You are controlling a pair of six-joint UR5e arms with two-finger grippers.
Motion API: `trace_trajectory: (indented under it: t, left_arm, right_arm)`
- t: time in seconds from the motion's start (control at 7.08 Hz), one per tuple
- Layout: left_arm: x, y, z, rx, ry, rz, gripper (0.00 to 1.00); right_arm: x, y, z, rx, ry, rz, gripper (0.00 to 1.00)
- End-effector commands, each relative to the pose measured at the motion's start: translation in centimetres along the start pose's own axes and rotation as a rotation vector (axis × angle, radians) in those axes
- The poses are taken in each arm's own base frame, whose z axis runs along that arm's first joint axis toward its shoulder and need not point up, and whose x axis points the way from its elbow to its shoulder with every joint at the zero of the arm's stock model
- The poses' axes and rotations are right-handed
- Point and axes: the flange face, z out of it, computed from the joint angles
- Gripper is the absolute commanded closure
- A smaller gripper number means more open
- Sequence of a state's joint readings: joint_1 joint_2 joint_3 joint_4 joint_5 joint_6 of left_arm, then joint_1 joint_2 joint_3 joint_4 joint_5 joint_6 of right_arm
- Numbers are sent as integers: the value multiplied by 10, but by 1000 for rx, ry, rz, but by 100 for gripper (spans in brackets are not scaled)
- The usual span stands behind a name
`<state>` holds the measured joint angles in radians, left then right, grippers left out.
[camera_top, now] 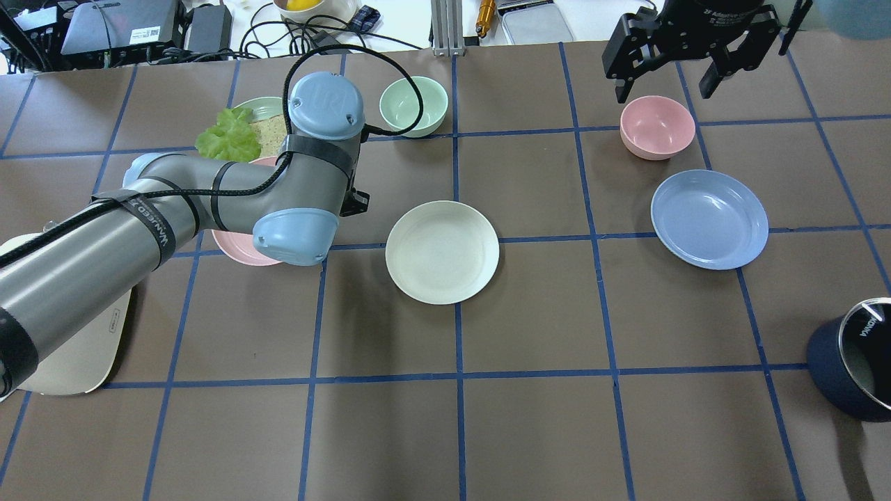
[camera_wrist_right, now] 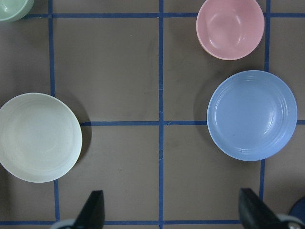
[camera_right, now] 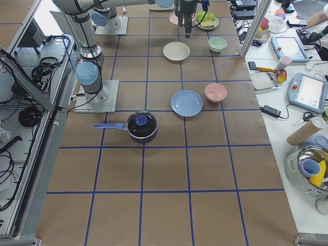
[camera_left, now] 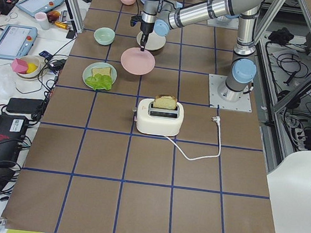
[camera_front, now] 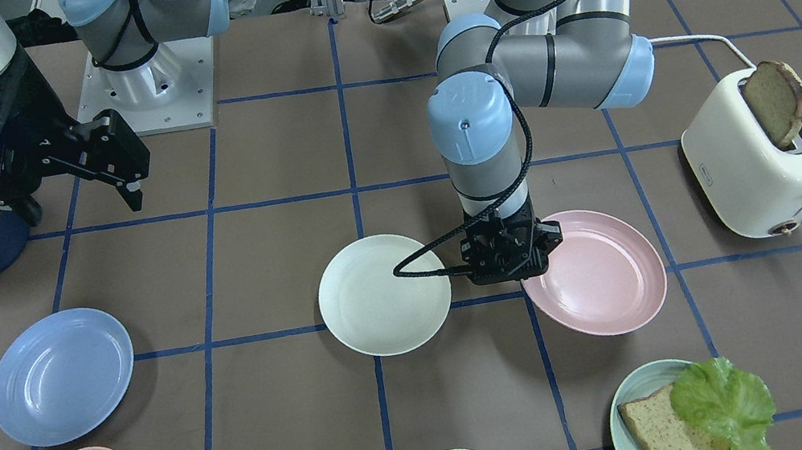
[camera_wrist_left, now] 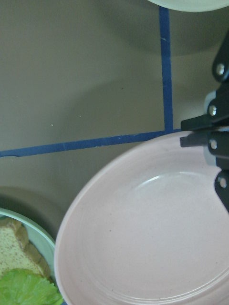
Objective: Stack three plates with pink and blue
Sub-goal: 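Carry the pink plate with the left gripper over the cream plate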
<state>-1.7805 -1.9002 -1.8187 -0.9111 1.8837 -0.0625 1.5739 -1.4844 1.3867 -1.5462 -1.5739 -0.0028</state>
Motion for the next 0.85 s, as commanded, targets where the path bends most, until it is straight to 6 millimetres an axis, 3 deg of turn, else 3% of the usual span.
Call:
trace_trajectory:
  t: [0.0, 0.42, 0.71]
  left_arm:
    - [25, -9, -16, 15, 5, -4, 100]
    - [63, -25, -44, 3, 14, -47, 100]
    - [116, -9, -68, 35, 27, -3, 100]
  right_arm:
    - [0, 0, 1, -1, 0, 0, 0]
    - [0, 0, 0, 0, -2, 0, 0]
    - [0, 1, -1, 0, -2, 0, 0]
